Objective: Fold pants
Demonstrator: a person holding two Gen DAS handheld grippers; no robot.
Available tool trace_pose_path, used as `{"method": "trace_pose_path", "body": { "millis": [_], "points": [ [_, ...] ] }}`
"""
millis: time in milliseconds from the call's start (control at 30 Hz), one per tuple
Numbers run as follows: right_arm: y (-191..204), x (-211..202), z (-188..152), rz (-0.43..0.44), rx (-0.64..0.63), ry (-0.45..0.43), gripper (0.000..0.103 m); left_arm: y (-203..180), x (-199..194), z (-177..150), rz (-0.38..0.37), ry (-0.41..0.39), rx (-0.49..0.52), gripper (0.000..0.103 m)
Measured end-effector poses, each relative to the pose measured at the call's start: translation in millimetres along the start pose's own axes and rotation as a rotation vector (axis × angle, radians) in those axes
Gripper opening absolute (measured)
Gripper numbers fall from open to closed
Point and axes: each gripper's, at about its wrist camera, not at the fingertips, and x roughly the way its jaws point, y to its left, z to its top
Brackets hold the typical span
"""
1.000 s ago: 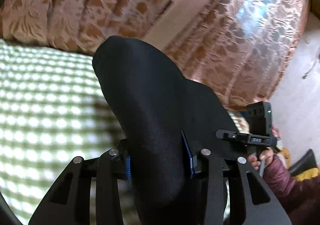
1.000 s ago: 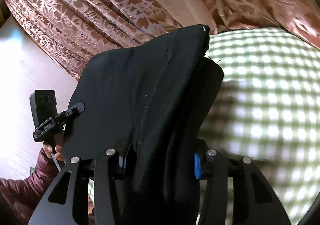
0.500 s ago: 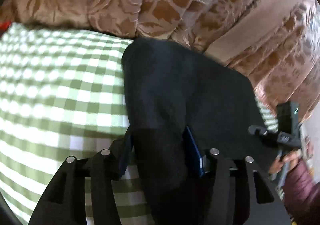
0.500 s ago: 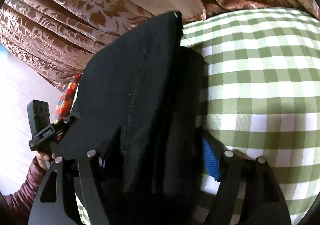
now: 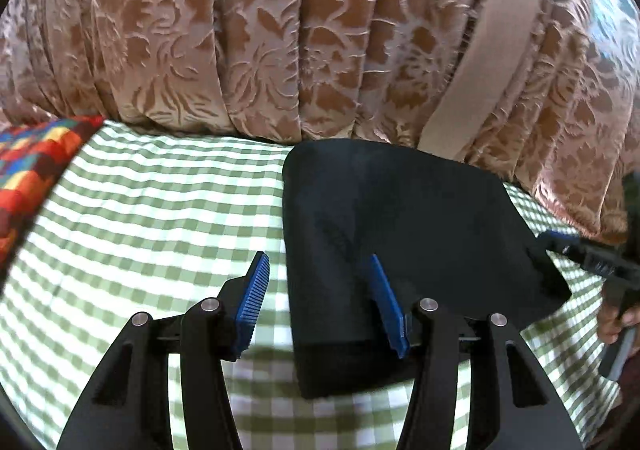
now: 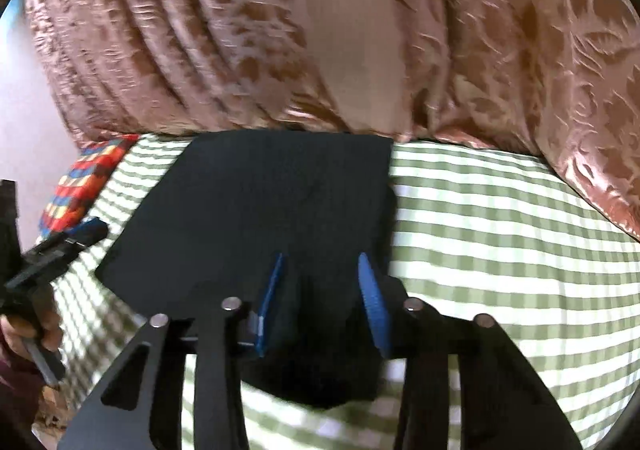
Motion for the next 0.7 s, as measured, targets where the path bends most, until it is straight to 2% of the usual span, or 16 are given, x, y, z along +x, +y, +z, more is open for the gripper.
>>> {"method": "trace_pose_path", "body": {
  "millis": [100,200,333,700],
  "points": [
    [0.5,31.1,-18.0,-0.099,-0.012,0.1,0.036,-16.8,6.5,-15.3,0.036,0.053,0.05,0.051],
    [-14.8,39.1,-33.1,-0.057,0.069,0.063,0.037,-27.7,18.7,-28.5,0.062,0.079,0.068,0.051],
    [-4.7,40.6,-35.7,-0.104,0.021,0.035,0.037,-33.7,18.0,-34.1,0.098,0.059,0.074,0.051],
    [-4.5,36.0,-39.3,-0.104,0.051,-0.002,0.037,-31.3,16.6,-35.7,0.088,0.055,0.044,0.051]
  ]
}}
